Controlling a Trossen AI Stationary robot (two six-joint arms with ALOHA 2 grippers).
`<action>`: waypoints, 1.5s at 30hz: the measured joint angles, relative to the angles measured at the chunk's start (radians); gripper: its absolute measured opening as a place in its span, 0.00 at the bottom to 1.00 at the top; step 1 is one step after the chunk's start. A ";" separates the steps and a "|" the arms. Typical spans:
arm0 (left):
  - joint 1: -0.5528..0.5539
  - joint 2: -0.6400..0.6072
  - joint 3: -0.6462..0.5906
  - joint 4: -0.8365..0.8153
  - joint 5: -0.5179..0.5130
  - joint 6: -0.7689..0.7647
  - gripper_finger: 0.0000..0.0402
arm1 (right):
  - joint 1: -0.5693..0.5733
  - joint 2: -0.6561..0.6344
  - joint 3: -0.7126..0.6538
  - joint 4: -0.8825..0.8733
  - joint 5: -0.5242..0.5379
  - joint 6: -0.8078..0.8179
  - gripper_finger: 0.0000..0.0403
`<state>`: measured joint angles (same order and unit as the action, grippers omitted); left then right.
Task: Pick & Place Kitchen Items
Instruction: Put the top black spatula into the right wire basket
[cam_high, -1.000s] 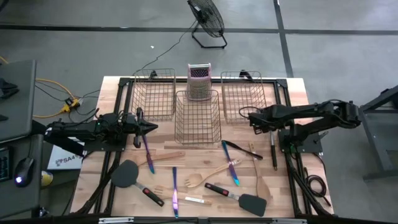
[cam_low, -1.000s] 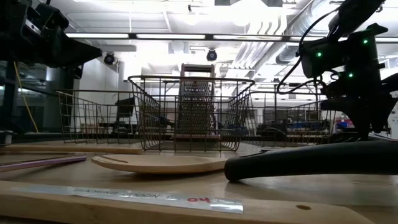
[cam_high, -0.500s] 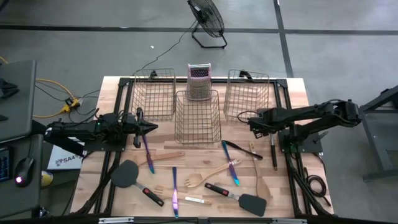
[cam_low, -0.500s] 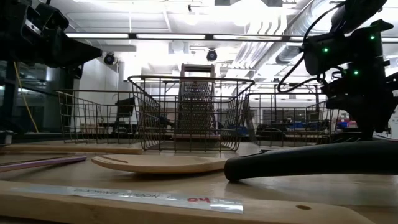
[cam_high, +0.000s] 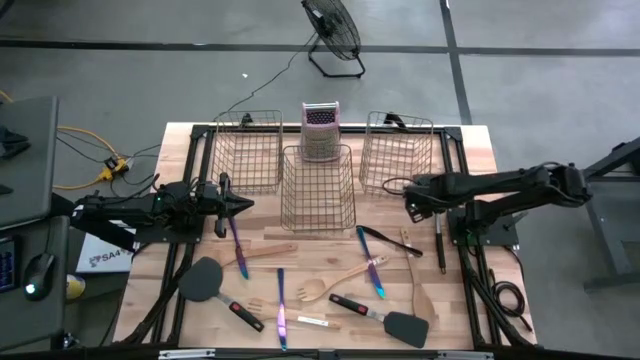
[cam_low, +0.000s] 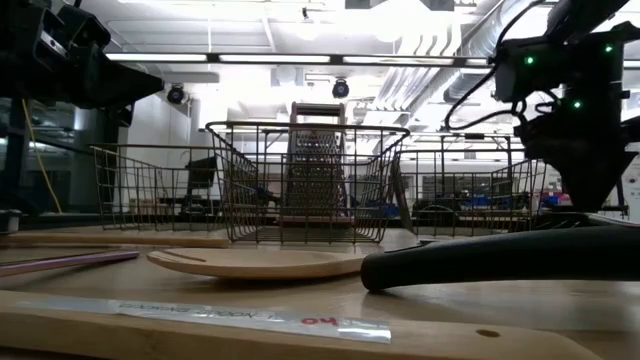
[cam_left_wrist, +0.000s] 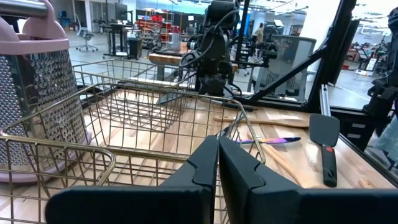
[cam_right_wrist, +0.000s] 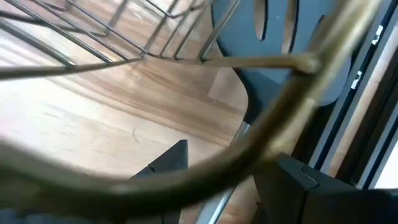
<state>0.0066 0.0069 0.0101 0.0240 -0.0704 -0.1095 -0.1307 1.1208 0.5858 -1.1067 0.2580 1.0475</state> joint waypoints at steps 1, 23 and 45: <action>0.000 0.000 0.000 0.000 0.000 0.000 0.04 | 0.000 -0.010 0.000 0.000 -0.005 -0.001 0.41; 0.000 0.000 0.000 0.000 0.000 0.000 0.04 | 0.171 0.026 0.004 0.001 -0.107 0.102 0.41; 0.000 0.000 0.000 0.000 0.000 0.000 0.04 | 0.249 0.085 0.000 -0.014 -0.066 0.121 0.41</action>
<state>0.0067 0.0071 0.0101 0.0242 -0.0704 -0.1093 0.1187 1.2058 0.5861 -1.1202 0.1921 1.1681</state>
